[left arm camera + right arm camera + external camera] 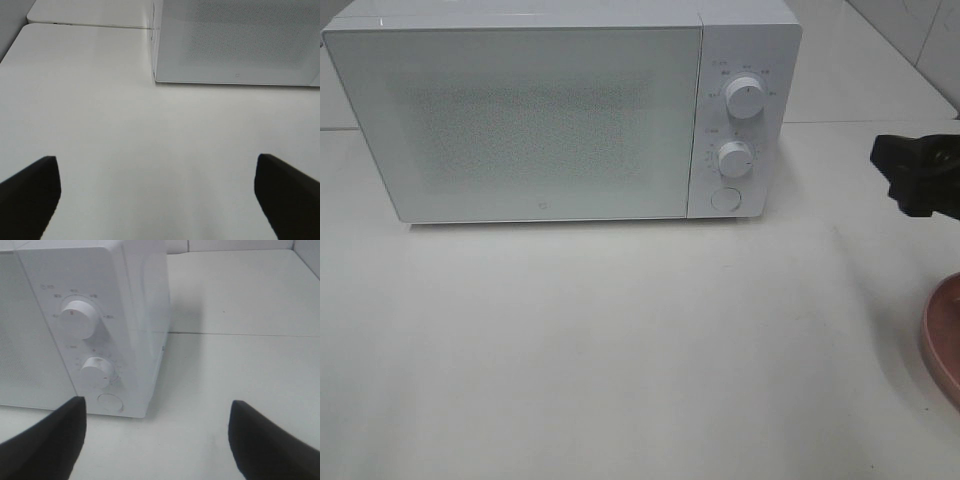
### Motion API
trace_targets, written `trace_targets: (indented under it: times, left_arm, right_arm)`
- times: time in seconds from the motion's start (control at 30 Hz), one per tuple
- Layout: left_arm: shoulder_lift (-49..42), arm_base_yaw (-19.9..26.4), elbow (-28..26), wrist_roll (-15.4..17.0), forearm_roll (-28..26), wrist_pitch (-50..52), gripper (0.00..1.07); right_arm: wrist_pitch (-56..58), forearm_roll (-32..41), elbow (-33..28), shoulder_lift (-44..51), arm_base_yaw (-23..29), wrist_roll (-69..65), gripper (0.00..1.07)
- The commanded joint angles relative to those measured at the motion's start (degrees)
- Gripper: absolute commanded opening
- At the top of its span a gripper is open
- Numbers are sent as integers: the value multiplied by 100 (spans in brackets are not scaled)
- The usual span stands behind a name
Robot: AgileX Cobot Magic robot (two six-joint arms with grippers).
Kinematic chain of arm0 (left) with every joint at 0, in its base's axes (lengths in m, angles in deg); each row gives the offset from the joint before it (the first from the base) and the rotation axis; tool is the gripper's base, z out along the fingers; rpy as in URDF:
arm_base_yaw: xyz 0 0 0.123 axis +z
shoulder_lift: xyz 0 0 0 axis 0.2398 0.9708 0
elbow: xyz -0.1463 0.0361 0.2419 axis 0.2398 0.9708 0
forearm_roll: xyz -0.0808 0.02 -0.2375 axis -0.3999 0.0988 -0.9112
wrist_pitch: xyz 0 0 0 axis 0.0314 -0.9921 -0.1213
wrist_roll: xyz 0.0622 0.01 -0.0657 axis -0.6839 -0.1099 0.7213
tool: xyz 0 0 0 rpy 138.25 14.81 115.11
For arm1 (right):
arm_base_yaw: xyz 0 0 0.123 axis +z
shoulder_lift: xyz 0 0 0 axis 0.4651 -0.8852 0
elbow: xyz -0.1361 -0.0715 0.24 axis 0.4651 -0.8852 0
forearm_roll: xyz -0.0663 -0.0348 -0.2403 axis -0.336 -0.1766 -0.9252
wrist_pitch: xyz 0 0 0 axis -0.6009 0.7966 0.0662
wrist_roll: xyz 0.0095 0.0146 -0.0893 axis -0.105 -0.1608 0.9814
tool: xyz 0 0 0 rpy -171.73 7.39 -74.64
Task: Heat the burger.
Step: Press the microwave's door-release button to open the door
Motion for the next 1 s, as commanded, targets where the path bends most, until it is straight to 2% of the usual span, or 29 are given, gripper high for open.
trace_targets:
  times: [0.03,0.17,0.23,0.27,0.3,0.37,0.43,0.47,0.53,0.57,0.63,0.73,0.77,0.83,0.9,1.0]
  left_arm:
    - [-103,6,11,-6,17,46,98]
    - [-103,6,11,-6,17,46,98]
    - [-103,6,11,-6,17,46,98]
    - [-103,6,11,-6,17,46,98]
    - [-103,6,11,-6,17,46,98]
    - [-103,6,11,-6,17,46,98]
    - [-103,6,11,-6,17,46,98]
    - [-103,6,11,-6,17,46,98]
    - [-103,6,11,-6,17,46,98]
    - [-103,6,11,-6,17,46,98]
    - [-103,6,11,-6,17,46,98]
    - [-103,6,11,-6,17,46,98]
    - [-103,6,11,-6,17,46,98]
    - [-103,6,11,-6,17,46,98]
    - [-103,6,11,-6,17,46,98]
    - [-103,6,11,-6,17,46,98]
  right_arm:
    - [-458,367,0,-309,527,516,73]
    - [-745,796,0,-550,900,1020,73]
    - [-1100,1427,0,-791,1295,1570,73]
    - [-1100,1427,0,-791,1295,1570,73]
    - [-1415,1891,0,-980,1553,1902,73]
    - [-1558,2154,0,-1083,1696,2074,73]
    - [-2040,2888,0,-1346,2114,2475,73]
    - [-2040,2888,0,-1346,2114,2475,73]
    - [-2538,3741,0,-1627,2578,2704,73]
    - [-2538,3741,0,-1627,2578,2704,73]
    - [-3231,4681,6,-1965,3134,2750,73]
    - [-3358,4859,6,-2028,3272,2750,73]
    - [-3604,5277,6,-2166,3524,2750,73]
    - [-3696,5483,17,-2217,3615,2750,73]
    - [-3804,6096,97,-2412,3965,2750,73]
    - [-3804,6136,120,-2447,4005,2750,73]
